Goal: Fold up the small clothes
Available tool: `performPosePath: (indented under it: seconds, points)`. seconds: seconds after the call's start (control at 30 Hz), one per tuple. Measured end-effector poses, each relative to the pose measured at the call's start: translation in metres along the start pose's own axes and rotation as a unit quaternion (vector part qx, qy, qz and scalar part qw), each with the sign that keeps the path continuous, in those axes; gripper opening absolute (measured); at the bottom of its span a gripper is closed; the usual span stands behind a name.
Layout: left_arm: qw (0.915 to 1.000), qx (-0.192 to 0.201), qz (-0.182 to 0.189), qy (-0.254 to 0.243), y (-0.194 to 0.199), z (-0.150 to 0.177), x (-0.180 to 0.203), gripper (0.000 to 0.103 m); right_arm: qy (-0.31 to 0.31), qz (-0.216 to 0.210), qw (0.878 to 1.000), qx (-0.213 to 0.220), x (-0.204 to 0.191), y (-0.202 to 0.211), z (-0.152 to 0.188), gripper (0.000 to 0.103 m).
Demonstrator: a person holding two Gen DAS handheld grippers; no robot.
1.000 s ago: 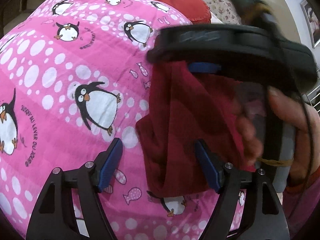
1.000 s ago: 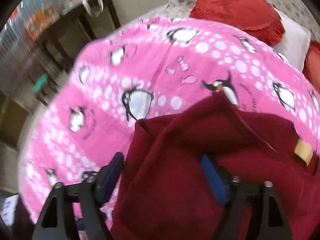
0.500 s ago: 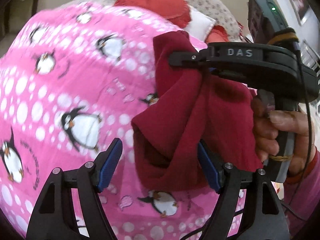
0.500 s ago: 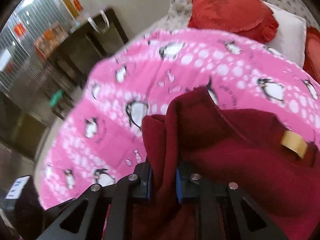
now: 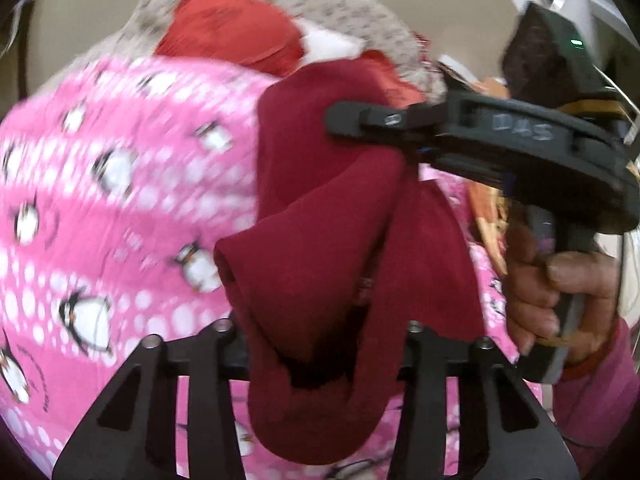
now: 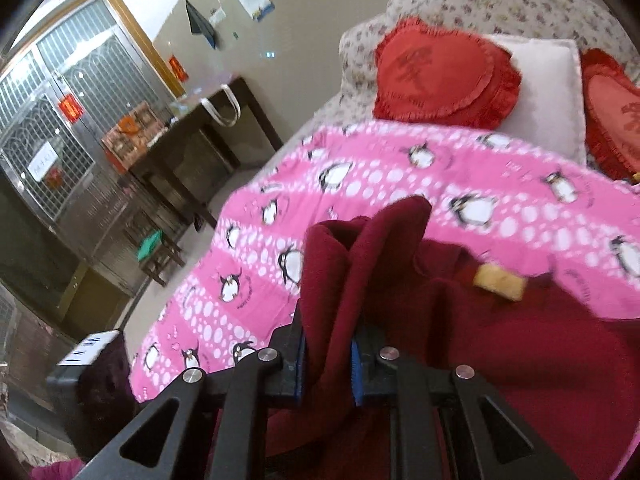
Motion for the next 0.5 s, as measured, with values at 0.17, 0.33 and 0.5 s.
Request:
performPosePath:
  seconds: [0.17, 0.33, 0.5]
  points:
    - [0.9968, 0.009, 0.017, -0.078, 0.003, -0.008, 0.070, 0.038, -0.015, 0.011, 0.999, 0.048, 0.036, 0.063, -0.003, 0.015]
    - [0.9921, -0.021, 0.031, -0.120, -0.037, -0.001, 0.123, 0.038, -0.061, 0.046, 0.995, 0.057, 0.096, 0.102, 0.024, 0.015]
    - [0.9880, -0.075, 0.035, -0.130, -0.087, 0.024, 0.150, 0.038, -0.108, 0.089, 0.990, 0.030, 0.153, 0.103, 0.070, 0.015]
Point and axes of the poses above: each gripper's, at about its wrist camera, not at the fingertips, and y roughly against the way its jaws point, x to its right, z to its underside, the point moved 5 cm from there along -y, roughly the way its jaws point, and after that the axes turned 2 degrees about y, right-handed, at the moved point
